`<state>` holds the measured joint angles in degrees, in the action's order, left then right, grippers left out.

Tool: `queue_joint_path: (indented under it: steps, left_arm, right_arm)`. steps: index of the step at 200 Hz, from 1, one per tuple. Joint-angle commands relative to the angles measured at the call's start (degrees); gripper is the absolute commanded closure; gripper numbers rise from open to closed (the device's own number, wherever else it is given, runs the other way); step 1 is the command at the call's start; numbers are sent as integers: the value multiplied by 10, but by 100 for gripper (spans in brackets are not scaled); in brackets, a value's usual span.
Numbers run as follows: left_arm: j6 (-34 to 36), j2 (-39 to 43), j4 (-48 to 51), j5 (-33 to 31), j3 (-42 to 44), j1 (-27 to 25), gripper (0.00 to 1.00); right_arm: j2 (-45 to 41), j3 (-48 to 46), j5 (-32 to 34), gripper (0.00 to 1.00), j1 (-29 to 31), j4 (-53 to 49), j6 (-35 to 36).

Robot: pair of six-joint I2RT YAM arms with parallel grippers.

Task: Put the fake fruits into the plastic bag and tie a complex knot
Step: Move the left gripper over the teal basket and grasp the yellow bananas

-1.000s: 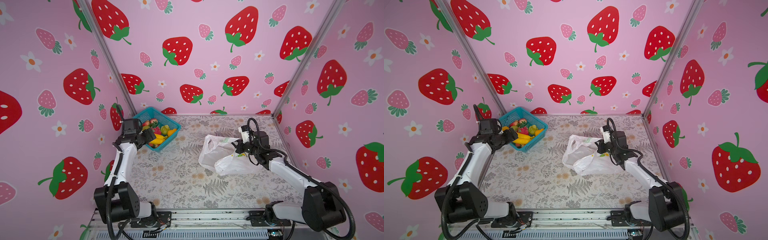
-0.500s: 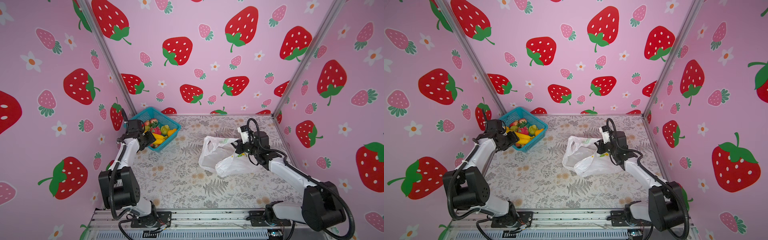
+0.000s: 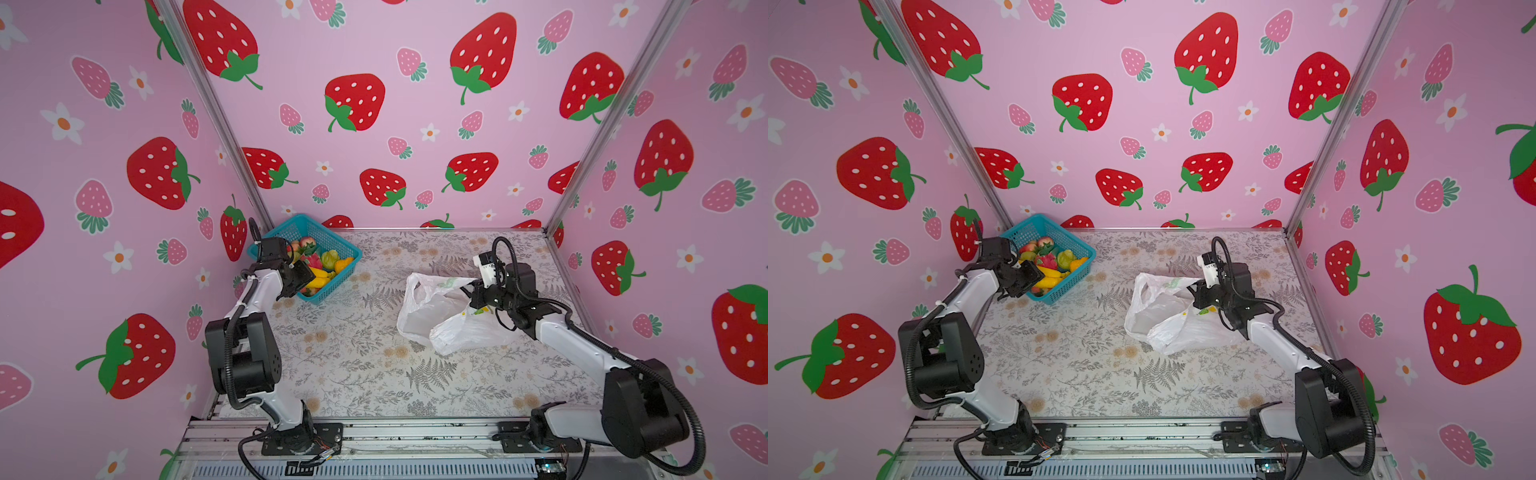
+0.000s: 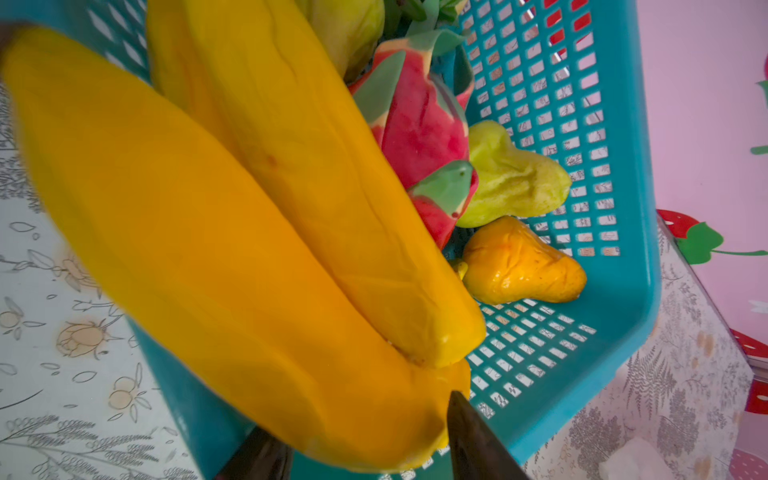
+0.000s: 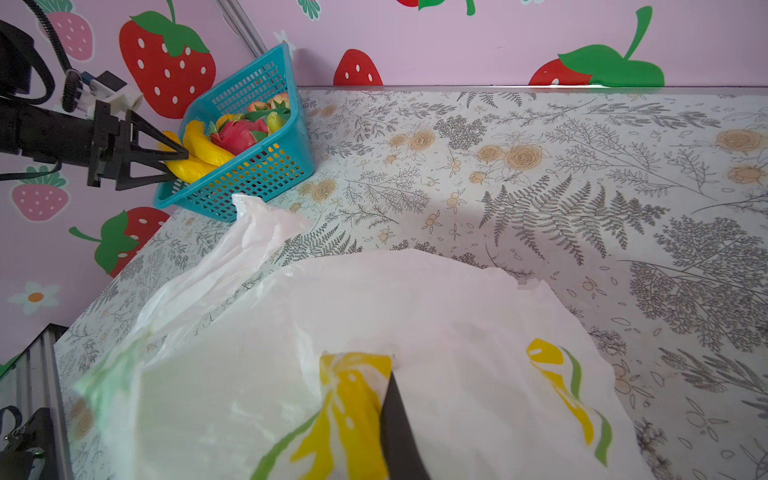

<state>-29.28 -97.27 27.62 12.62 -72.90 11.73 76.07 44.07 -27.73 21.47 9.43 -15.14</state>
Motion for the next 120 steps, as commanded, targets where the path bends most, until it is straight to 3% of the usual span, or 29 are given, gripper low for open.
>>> queue_joint_path:
  steps: [1,28,120]
  left_arm:
    - [-27,-13,-30,20,-28,-3,41]
    - [-50,-23,-54,18,-28,-5,43]
    - [-75,-29,-85,0,-25,-8,67]
  right_arm:
    - [6,-2,-10,100,-4,9,9]
    - [8,-2,-11,100,-4,8,10]
    - [8,0,-11,100,-4,-2,12]
